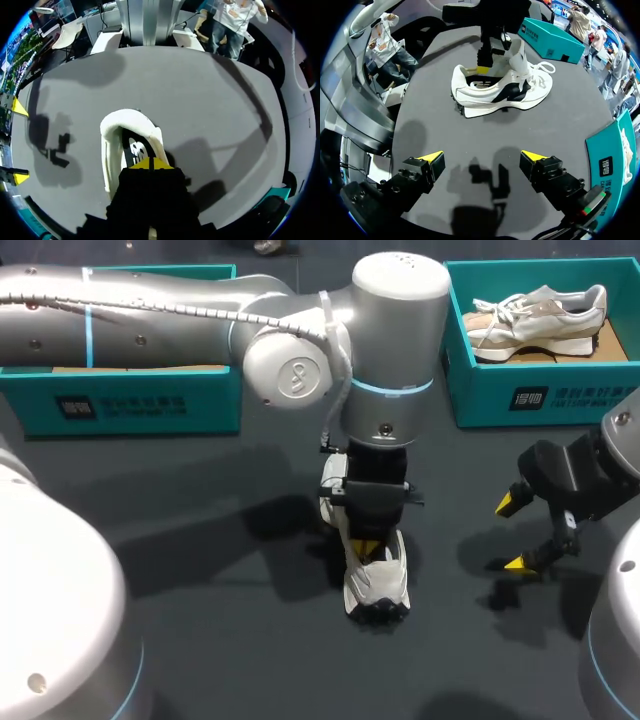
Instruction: Take the shoe out of the shoebox, open the shoe tongue, remove and reinsert the insole, then place the shoe into the shoebox
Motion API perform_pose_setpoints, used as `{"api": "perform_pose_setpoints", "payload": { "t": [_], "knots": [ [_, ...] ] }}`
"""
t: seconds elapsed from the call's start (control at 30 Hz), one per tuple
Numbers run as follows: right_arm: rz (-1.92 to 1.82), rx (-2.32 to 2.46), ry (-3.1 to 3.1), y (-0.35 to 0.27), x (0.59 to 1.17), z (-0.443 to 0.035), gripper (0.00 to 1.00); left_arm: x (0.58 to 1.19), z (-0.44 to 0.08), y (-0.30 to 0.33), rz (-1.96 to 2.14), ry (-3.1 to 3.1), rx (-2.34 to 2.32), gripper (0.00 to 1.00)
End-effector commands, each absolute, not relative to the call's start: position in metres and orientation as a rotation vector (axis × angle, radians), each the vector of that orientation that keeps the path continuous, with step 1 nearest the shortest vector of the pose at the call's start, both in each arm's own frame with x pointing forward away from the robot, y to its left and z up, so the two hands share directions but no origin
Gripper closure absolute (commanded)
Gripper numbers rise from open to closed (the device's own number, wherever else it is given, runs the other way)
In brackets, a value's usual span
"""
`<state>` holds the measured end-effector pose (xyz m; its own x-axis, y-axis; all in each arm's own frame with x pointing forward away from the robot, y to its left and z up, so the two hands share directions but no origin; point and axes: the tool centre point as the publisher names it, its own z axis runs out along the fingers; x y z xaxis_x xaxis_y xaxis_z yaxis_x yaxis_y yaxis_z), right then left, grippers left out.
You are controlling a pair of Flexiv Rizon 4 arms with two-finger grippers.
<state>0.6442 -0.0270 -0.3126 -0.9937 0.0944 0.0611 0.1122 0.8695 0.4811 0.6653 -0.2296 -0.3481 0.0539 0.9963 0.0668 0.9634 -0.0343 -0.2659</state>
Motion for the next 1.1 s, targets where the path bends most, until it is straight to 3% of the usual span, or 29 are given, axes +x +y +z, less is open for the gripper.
{"api": "perform_pose_setpoints", "payload": {
  "t": [0.03,0.53,0.9,1.1],
  "knots": [
    [-0.773,-0.168,-3.006,-0.027,0.643,-0.313,0.0,0.666,-0.362,-0.231,0.156,-1.998,-2.066,1.0],
    [-0.773,-0.168,-3.006,-0.027,0.643,-0.313,0.0,0.667,-0.408,-0.233,0.148,-2.074,-1.988,1.0],
    [-0.773,-0.168,-3.006,-0.027,0.643,-0.313,0.0,0.656,-0.355,-0.238,0.258,-2.143,-2.062,1.0],
    [-0.773,-0.168,-3.006,-0.027,0.643,-0.313,0.0,0.648,-0.354,-0.233,0.186,-2.121,-2.062,1.0]
  ]
}}
